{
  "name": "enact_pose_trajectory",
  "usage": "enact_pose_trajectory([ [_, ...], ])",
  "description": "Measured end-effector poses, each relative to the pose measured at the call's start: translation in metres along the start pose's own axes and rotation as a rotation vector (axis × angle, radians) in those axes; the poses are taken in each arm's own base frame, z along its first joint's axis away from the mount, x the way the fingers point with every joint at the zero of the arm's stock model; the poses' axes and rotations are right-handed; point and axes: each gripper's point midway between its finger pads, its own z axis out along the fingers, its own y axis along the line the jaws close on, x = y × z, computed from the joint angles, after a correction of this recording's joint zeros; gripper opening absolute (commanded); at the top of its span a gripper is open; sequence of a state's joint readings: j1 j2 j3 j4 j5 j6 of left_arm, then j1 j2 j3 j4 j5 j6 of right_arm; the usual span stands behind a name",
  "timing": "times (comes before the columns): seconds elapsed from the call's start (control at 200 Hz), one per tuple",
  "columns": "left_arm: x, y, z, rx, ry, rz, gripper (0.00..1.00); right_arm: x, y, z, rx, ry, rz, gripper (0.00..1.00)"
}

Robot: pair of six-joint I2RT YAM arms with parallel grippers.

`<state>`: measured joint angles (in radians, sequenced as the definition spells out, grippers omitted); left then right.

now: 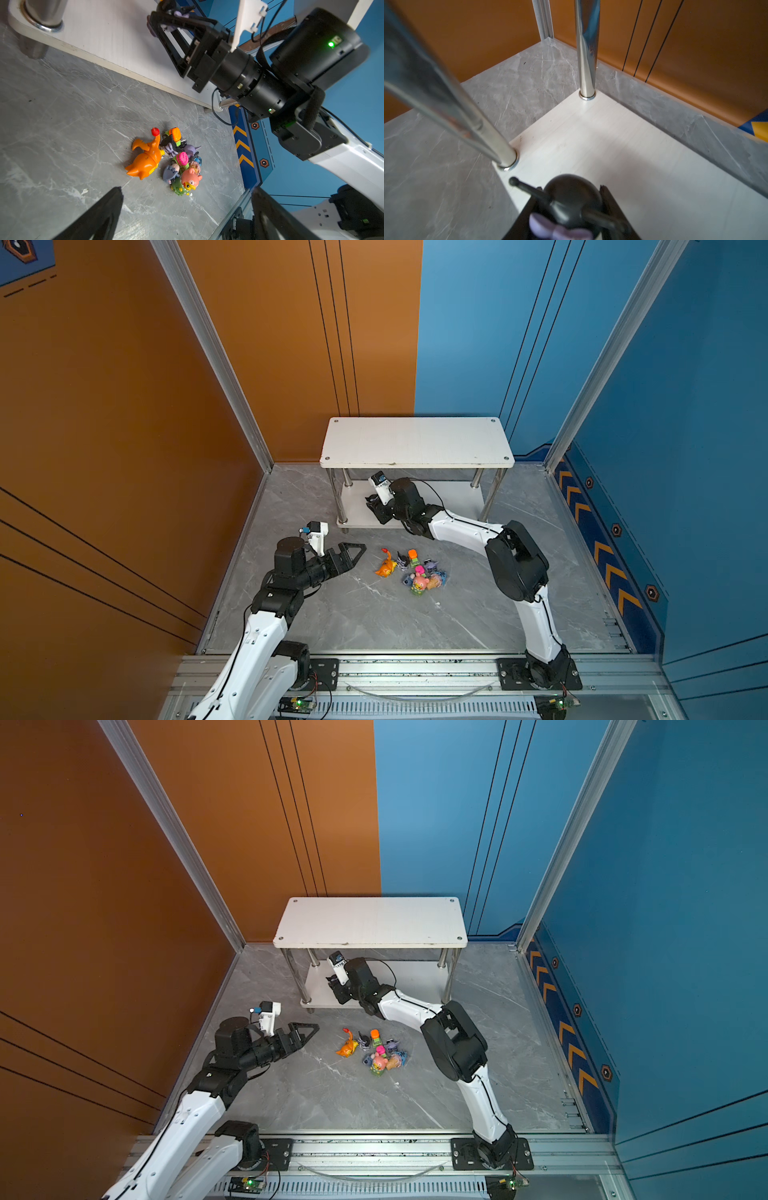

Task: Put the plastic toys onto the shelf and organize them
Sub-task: 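Carry the witch figure onto the lower shelf with the right gripper while the left withdraws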

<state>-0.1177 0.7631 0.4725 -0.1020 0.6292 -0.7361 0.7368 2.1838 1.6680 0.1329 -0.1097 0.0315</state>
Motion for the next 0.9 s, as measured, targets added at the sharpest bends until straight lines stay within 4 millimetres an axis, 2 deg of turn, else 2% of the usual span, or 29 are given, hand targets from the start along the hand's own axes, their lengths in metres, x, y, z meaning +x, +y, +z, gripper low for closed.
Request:
enact_pose_trajectory([
  [0.25,-0.003,0.005,-0.001,-0.011,-0.011,0.003,0.98,0.012,-0.003,0.025,0.007,0.081,0.021,0.29],
  [0.496,-0.001,0.009,-0.002,-0.015,-0.006,-0.009,0.98,-0.004,0.0,0.039,0.001,0.098,0.027,0.29],
  [0.611,0.0,0.009,-0.002,-0.012,-0.003,-0.009,0.98,-0.006,0.003,0.046,-0.004,0.117,0.033,0.29],
  [0.901,-0.002,0.01,-0.002,-0.015,-0.009,-0.012,0.98,0.014,0.008,0.054,-0.023,0.192,0.062,0.29],
])
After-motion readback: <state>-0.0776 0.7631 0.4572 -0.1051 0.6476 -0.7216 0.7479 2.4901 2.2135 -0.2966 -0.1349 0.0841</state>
